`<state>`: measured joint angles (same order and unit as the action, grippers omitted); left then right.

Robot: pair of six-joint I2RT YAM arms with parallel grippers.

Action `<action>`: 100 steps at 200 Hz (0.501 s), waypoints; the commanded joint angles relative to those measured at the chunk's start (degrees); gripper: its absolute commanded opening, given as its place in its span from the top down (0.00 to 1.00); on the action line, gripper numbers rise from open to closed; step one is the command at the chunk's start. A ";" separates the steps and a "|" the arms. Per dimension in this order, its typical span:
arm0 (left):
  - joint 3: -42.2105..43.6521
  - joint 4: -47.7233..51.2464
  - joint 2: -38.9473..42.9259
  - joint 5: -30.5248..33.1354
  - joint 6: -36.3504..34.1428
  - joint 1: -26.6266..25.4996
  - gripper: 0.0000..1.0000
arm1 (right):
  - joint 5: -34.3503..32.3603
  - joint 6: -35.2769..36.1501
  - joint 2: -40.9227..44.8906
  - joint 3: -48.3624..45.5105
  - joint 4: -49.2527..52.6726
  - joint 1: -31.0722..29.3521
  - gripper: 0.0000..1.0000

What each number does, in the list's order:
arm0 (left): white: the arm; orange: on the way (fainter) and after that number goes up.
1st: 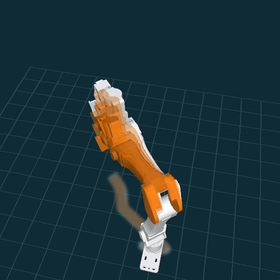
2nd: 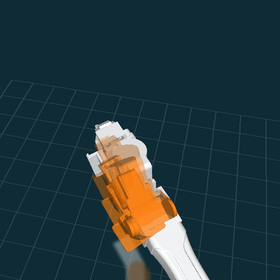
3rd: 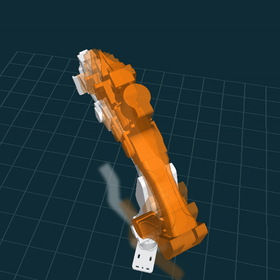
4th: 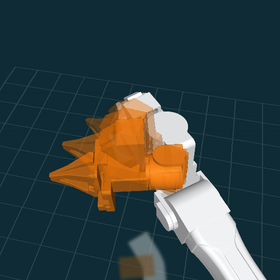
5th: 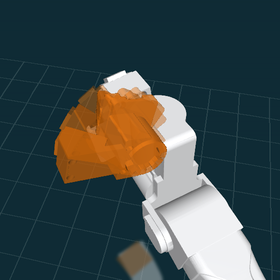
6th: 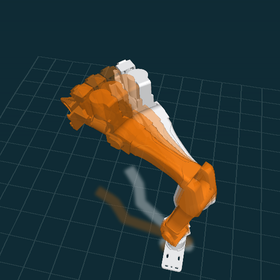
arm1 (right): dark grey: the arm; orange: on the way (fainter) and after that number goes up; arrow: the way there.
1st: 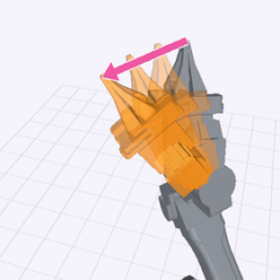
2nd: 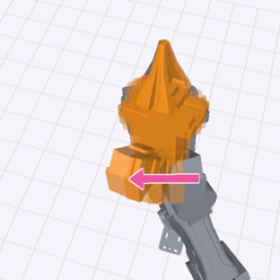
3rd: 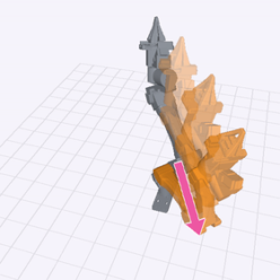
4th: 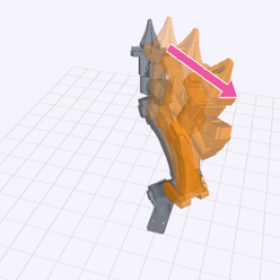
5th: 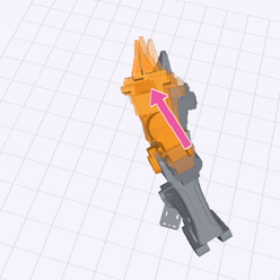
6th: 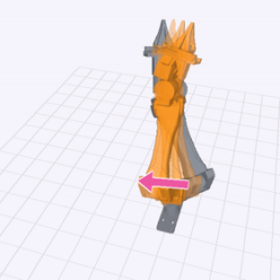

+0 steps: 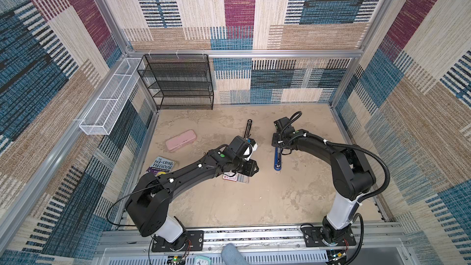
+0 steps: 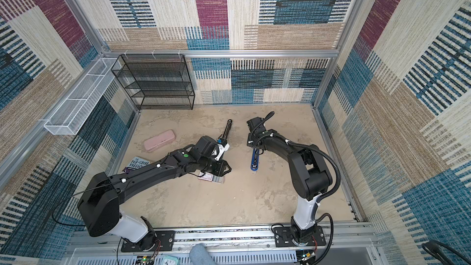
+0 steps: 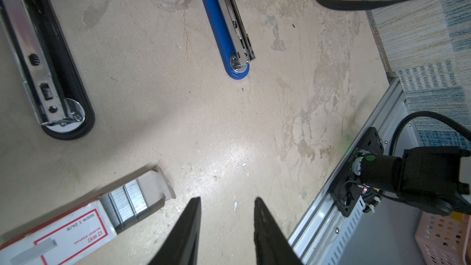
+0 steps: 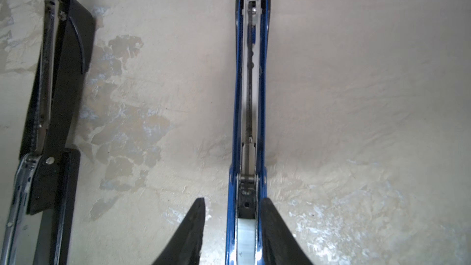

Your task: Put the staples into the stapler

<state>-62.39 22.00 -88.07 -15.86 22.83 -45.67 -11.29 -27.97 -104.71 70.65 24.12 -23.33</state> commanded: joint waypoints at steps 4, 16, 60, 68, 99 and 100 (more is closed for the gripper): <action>0.08 0.37 0.53 -0.42 -1.30 -0.03 0.61 | 0.83 1.23 -1.30 1.57 -0.74 -0.05 0.59; -0.01 0.56 0.52 -0.40 -1.36 -0.03 0.61 | 0.91 1.42 -1.89 2.27 -0.40 -0.05 0.58; -0.08 0.72 0.48 -0.40 -1.38 -0.03 0.61 | 2.01 1.94 -3.46 2.30 -0.79 -0.05 0.57; -0.16 0.85 0.42 -0.49 -1.47 -0.03 0.61 | 2.06 1.95 -3.72 2.32 -0.76 -0.05 0.56; -0.19 1.06 0.38 -0.40 -1.47 -0.03 0.62 | 3.07 1.95 -3.70 1.98 -1.09 -0.09 0.56; -0.19 1.04 0.37 -0.40 -1.47 -0.03 0.62 | 3.09 1.95 -3.68 1.96 -1.05 -0.07 0.56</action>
<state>-62.39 22.41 -87.85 -15.84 22.83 -45.76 -9.50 -26.30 -108.38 72.49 24.08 -23.29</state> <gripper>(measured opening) 0.387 0.437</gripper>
